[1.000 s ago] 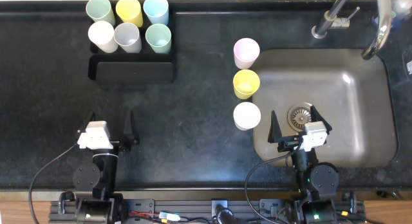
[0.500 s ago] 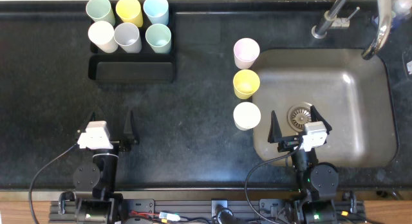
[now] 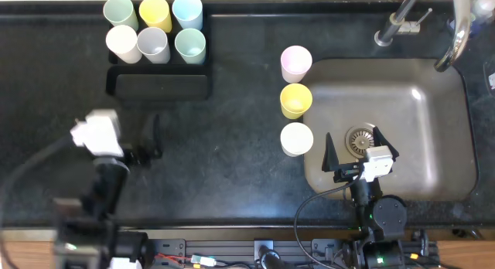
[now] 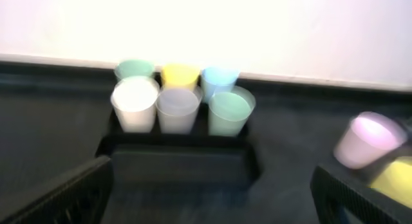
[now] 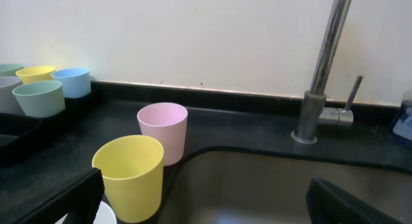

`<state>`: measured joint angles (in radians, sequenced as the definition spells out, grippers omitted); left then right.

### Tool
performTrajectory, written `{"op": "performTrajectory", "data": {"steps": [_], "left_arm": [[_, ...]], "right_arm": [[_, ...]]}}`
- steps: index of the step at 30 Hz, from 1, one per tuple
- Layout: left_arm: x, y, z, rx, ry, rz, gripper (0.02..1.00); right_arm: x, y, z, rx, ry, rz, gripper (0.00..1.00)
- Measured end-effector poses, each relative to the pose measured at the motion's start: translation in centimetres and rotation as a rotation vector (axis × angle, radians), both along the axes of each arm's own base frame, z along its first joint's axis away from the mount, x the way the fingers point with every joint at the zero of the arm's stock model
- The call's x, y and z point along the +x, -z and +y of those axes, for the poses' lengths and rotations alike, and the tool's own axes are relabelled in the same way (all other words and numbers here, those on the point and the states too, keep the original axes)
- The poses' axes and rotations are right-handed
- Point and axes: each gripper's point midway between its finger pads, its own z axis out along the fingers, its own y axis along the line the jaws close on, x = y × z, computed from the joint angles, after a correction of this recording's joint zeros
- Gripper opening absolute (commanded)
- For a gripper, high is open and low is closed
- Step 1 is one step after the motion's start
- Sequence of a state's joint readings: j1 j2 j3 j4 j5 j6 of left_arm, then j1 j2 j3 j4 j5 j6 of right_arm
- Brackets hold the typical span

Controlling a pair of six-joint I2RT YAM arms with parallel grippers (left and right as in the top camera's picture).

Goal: Store Cups

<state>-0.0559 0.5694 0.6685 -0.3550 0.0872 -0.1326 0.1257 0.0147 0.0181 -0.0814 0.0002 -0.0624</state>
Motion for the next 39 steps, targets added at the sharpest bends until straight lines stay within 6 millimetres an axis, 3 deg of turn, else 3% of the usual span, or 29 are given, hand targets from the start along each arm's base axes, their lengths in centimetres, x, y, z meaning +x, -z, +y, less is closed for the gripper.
{"op": "performTrajectory", "data": {"steps": [3,6,10,14,18,22,28,39], "left_arm": [[1.4,-4.6,-1.8,-0.006,0.069,0.088,1.0],[3.1,-7.5,-3.5,-0.016,0.108,0.18,1.0],[6.5,-9.7,-6.8,-0.015,0.136,0.289,1.0],[9.4,-9.5,-11.4,0.003,0.159,0.406,1.0],[11.2,-7.7,-16.6,0.018,0.175,0.532,1.0],[11.6,-4.5,-20.3,0.024,0.16,0.671,1.0],[12.4,0.9,-23.6,0.0,0.096,0.85,1.0],[15.8,7.9,-28.0,-0.043,0.071,0.949,1.0]], "right_arm": [[0.0,0.0,0.0,-0.001,0.0,0.001,0.996],[0.0,0.0,0.0,-0.001,0.0,0.001,0.996],[0.0,0.0,0.0,0.0,0.0,0.001,0.998],[0.0,0.0,0.0,-0.001,0.0,0.001,0.998],[0.0,0.0,0.0,0.0,0.0,0.001,0.996],[0.0,0.0,0.0,0.0,0.0,0.001,0.998],[0.0,0.0,0.0,0.0,0.0,0.001,0.998],[0.0,0.0,0.0,0.0,0.0,0.001,0.998]]}}
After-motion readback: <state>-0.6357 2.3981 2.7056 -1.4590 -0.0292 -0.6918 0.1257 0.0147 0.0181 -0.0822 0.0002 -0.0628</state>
